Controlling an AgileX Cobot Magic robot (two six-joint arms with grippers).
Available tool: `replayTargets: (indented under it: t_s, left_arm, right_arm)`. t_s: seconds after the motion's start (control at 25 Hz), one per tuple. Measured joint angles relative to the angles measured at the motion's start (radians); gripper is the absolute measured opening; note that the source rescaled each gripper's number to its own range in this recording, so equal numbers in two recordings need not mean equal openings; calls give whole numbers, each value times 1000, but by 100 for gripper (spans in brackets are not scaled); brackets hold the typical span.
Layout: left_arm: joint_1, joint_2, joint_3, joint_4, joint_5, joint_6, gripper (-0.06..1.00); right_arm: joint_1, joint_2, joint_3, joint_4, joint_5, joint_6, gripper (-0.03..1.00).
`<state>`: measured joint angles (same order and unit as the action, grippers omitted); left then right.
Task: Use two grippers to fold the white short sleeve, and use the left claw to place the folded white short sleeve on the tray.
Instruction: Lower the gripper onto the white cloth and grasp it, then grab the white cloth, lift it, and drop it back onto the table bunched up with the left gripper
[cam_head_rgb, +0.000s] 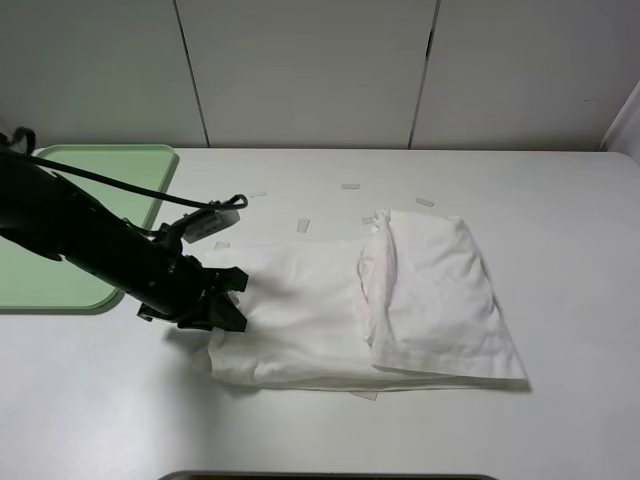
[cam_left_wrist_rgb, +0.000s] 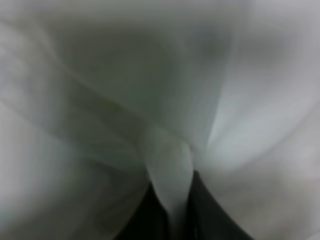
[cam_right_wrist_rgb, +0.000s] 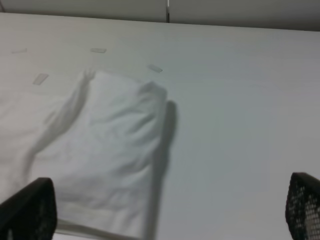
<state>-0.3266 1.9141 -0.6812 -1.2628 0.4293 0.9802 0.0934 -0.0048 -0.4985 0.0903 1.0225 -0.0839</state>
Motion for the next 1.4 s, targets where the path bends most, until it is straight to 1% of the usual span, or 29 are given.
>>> replayTargets:
  t_s: [0.04, 0.08, 0.16, 0.2, 0.24, 0.28, 0.32, 0.4, 0.48, 0.52, 0.56, 0.6, 0.64, 0.8, 0.84, 0.88, 1.12, 1.24, 1.28, 1.4]
  left_arm:
    - [18, -33, 1, 82, 3, -62, 0]
    - [18, -33, 1, 82, 3, -62, 0]
    - [61, -102, 1, 257, 5, -199, 0]
    - [106, -169, -5, 448, 15, -351, 0]
    - [124, -204, -14, 555, 33, -438, 0]
    - [124, -204, -14, 555, 33, -438, 0]
    - [166, -271, -40, 775, 98, -617, 0]
    - [192, -326, -65, 952, 174, -747, 0]
    - [206, -379, -86, 1104, 247, -838, 0]
    - [210, -401, -91, 1156, 272, -866, 0]
    - [210, -401, -91, 1156, 272, -866, 0]
    - [212, -440, -96, 1221, 282, -905, 0]
    - [213, -448, -98, 1227, 282, -911, 0]
    - [206, -452, -100, 1209, 273, -917, 0]
    - [192, -452, -100, 1197, 264, -917, 0]
    - [141, -452, -100, 1167, 230, -887, 0]
    - [-40, -452, -100, 1025, 118, -750, 0]
    - [-130, -452, -100, 989, 102, -702, 0]
    - [-130, -452, -100, 989, 102, -702, 0]
    - [-179, -452, -100, 984, 98, -684, 0]
  right_arm:
    - [0, 0, 0, 0, 0, 0, 100]
    - [0, 0, 0, 0, 0, 0, 100]
    - [0, 0, 0, 0, 0, 0, 100]
    - [0, 0, 0, 0, 0, 0, 100]
    - [0, 0, 0, 0, 0, 0, 100]
    - [0, 0, 0, 0, 0, 0, 100]
    - [0, 0, 0, 0, 0, 0, 100]
    - [0, 0, 0, 0, 0, 0, 100]
    - [0, 0, 0, 0, 0, 0, 100]
    - [0, 0, 0, 0, 0, 0, 100]
    - [0, 0, 0, 0, 0, 0, 100]
    - [0, 0, 0, 0, 0, 0, 100]
    - [0, 0, 0, 0, 0, 0, 100]
    - [0, 0, 0, 0, 0, 0, 100]
    - [0, 0, 0, 0, 0, 0, 100]
    - [0, 0, 0, 0, 0, 0, 100]
    - [0, 0, 0, 0, 0, 0, 100]
    - [0, 0, 0, 0, 0, 0, 100]
    - [0, 0, 0, 0, 0, 0, 100]
    - [0, 0, 0, 0, 0, 0, 100]
